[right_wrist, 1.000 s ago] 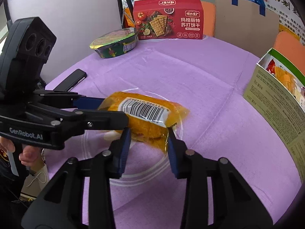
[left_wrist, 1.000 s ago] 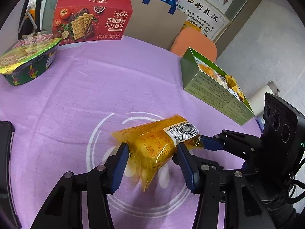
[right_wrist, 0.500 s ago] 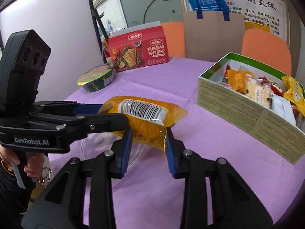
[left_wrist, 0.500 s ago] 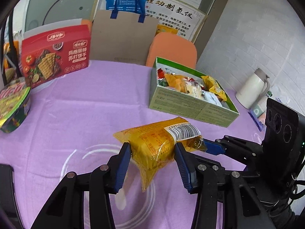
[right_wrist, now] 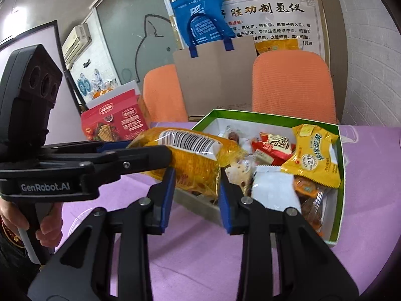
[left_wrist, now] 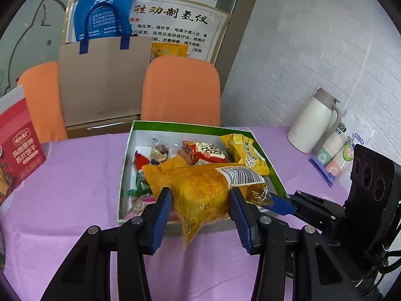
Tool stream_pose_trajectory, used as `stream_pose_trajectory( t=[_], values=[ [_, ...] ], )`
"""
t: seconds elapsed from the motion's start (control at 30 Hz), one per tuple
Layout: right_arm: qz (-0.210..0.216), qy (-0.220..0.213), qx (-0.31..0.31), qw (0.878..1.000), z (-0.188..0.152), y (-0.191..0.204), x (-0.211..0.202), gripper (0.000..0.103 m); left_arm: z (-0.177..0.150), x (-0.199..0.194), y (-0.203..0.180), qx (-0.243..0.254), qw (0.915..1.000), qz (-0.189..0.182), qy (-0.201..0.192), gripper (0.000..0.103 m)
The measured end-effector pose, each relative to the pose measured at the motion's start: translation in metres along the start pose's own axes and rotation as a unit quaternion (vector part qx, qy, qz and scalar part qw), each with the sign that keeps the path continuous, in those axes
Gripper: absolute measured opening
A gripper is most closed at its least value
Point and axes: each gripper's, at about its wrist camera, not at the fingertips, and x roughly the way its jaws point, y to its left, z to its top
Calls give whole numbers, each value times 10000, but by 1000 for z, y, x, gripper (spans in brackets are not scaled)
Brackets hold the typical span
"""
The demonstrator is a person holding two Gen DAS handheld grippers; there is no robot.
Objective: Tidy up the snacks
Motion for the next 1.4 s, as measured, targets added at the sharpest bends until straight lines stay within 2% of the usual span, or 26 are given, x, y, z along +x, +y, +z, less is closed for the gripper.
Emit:
stream_pose_trajectory(
  t=[0.2, 0.27, 0.3, 0.33, 0.37, 0.4, 0.5, 0.67, 0.77, 0.93, 1.1, 1.3, 1.4],
  values=[
    [-262, 106, 36, 9996, 10, -35, 30, 36, 25, 45, -3, 86, 9997, 213, 63, 48],
    [-449, 123, -1, 9989, 12, -43, 40, 36, 29, 57, -1, 109, 9993, 340, 63, 51],
    [-606, 187, -98, 9979, 12, -44, 44, 50, 32, 64, 2, 72, 9991, 400, 113, 60],
    [-710, 226, -193, 9970, 10, -43, 46, 63, 32, 69, 6, -27, 9986, 480, 200, 78],
    [-811, 167, -281, 9962, 7, -42, 44, 82, 32, 72, 9, -150, 9977, 615, 239, 87],
    [-878, 28, -401, 9953, 3, -40, 40, 86, 30, 72, 13, -276, 9965, 769, 193, 94],
    [-893, 4, -606, 9942, -6, -38, 33, 87, 22, 67, 24, -447, 9942, 978, 32, 103],
    [-922, 92, -322, 9952, -13, -41, 19, 99, 11, 57, 28, -520, 9925, 1090, 167, 103],
    [-970, 29, -193, 9951, -19, -34, -5, 101, 2, 34, 19, -416, 9929, 1118, 2, 103],
    [-1464, 138, -204, 9889, -34, -9, -50, 102, -27, -15, -4, -145, 9899, 1394, -213, 103],
    [-1679, 192, -52, 9856, -73, 14, -98, 102, -84, -60, -29, -68, 9820, 1875, -204, 103],
    [-2062, 106, 12, 9785, -123, 40, -135, 102, -157, -87, -49, -228, 9752, 2198, -100, 103],
    [-2157, 80, 139, 9763, -140, 46, -147, 102, -183, -95, -55, -216, 9731, 2292, -57, 103]
  ],
)
